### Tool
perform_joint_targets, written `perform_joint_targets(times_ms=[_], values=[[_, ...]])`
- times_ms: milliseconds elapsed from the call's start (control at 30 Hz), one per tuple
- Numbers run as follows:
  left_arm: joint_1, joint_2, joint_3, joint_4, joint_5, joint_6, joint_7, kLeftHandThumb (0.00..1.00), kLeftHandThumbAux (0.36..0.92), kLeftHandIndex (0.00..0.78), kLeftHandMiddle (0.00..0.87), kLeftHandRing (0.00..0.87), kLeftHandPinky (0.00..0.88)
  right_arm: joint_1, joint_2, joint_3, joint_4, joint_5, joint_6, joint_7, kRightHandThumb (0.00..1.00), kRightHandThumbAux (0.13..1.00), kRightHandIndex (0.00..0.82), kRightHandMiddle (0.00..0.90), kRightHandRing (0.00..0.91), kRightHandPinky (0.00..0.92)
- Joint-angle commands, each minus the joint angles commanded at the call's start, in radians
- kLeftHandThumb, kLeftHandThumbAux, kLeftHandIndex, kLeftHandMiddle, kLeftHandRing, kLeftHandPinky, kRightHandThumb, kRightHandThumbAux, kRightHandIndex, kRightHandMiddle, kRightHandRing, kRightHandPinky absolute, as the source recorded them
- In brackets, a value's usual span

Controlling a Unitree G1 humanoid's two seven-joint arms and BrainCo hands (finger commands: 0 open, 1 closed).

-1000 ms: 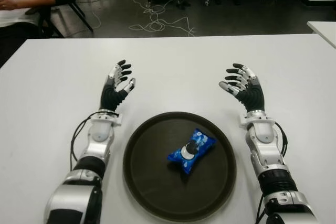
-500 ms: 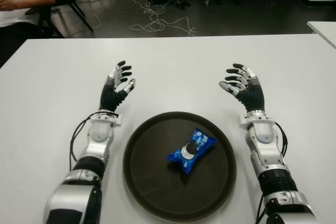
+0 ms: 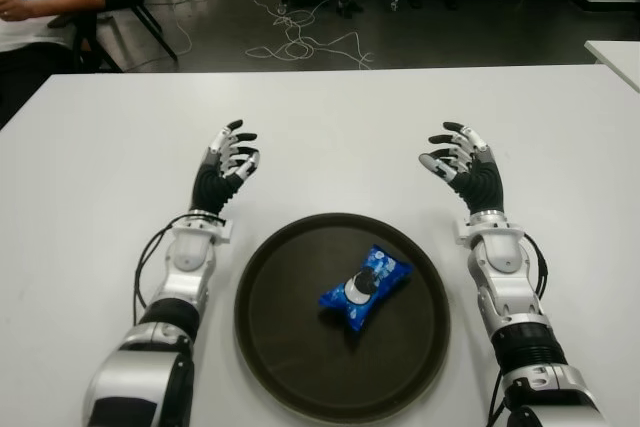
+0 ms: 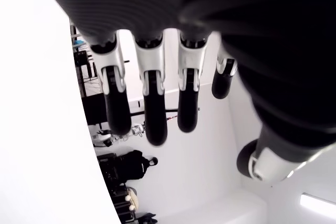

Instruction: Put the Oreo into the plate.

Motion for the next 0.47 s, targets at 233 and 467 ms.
perform_joint_targets(times_ms=[233,467], values=[[-0.006,-0.005,0.015,0.004,-0.03,0.016,-0.05,0.186,0.626,0.183,0.414,0.47,0.521,-0.003,-0.005,0.003,0.003,-0.005,-0.001,0.004,0.055,0.76,0.325,0.483,0.527,0.508],[-0.008,-0.005,0.016,0.005,-0.015,0.016,-0.026,0.158,0.636,0.207,0.451,0.51,0.568,-0.007,-0.003,0.001,0.012,-0.001,-0.016,0.005,0.061,0.765,0.385,0.519,0.55,0.535]])
